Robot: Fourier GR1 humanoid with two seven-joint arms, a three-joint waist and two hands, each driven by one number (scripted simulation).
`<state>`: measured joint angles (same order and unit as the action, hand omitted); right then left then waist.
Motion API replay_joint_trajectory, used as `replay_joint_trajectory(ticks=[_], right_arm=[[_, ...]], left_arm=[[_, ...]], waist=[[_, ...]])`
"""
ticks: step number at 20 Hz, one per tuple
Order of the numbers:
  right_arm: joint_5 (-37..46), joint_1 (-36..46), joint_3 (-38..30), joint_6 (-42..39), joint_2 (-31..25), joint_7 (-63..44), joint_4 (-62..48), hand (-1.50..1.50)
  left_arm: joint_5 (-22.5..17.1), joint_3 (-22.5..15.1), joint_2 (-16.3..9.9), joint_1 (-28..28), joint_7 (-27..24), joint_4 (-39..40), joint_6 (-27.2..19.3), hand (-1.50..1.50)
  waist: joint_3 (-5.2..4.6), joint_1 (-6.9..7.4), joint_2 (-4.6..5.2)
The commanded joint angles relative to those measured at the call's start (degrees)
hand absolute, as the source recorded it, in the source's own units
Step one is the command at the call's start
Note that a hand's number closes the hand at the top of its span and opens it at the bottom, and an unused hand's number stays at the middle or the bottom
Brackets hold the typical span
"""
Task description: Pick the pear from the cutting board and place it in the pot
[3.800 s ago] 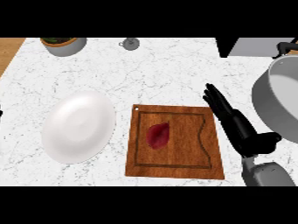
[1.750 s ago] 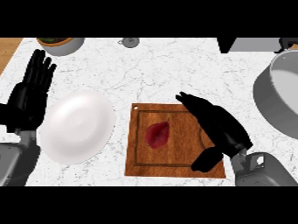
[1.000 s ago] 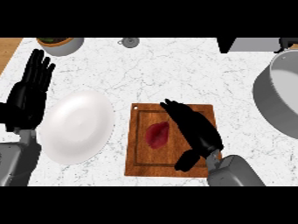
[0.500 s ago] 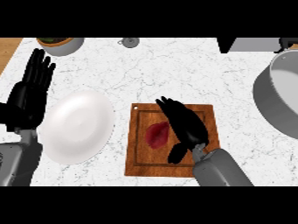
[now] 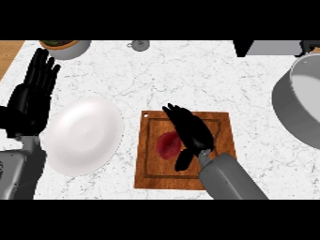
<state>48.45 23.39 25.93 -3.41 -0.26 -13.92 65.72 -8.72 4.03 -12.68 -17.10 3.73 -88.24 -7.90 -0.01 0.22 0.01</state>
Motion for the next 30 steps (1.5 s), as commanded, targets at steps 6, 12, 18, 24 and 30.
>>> replay_joint_trajectory(ticks=[6, 12, 18, 24, 30], right_arm=[[-2.6, 4.9, 7.3, 7.8, 0.2, 9.0, -11.7, 1.50], [-5.0, 7.3, 12.7, 14.5, 0.2, 8.0, -15.3, 1.50], [-2.8, 7.7, 14.3, 17.4, 0.2, 1.6, -11.7, 1.50], [5.9, 2.1, 11.8, 13.4, -1.7, -10.0, 7.9, 1.50], [12.4, -14.6, 30.5, 8.6, -9.2, -7.5, 30.2, 1.50]], left_arm=[[-0.8, 1.8, -0.3, 1.6, -2.8, 1.7, 3.2, 0.00], [1.2, 0.2, 0.9, 2.1, 1.2, -2.4, 1.3, 0.00], [0.8, 0.7, 1.7, 1.9, -0.3, -0.6, 2.5, 0.00], [0.9, 2.1, 1.4, 2.5, -1.4, -0.3, 2.2, 0.00], [0.7, 2.6, 0.8, 2.8, 0.0, -0.5, 2.4, 0.00]], waist=[[0.03, 0.58, 0.16], [0.05, 0.82, 0.14], [0.02, 0.34, 0.05], [-0.02, -0.88, -0.26], [-0.05, -1.94, -0.53]])
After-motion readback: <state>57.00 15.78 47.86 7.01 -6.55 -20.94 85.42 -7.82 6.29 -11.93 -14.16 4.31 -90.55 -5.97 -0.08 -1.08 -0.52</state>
